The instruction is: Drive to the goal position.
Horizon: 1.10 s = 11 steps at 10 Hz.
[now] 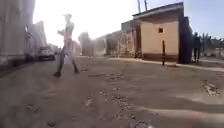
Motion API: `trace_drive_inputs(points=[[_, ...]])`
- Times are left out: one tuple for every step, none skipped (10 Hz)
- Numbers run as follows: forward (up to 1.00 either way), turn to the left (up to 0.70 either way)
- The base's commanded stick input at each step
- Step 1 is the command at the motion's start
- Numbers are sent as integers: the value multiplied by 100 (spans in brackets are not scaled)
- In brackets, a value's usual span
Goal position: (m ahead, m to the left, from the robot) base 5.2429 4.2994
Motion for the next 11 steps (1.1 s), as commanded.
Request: trace_drive_inputs(points=[[100,5],[100,23],[100,10],[100,0],[100,0],[100,0],[100,0],[100,0],[100,0],[100,0],[100,0]])
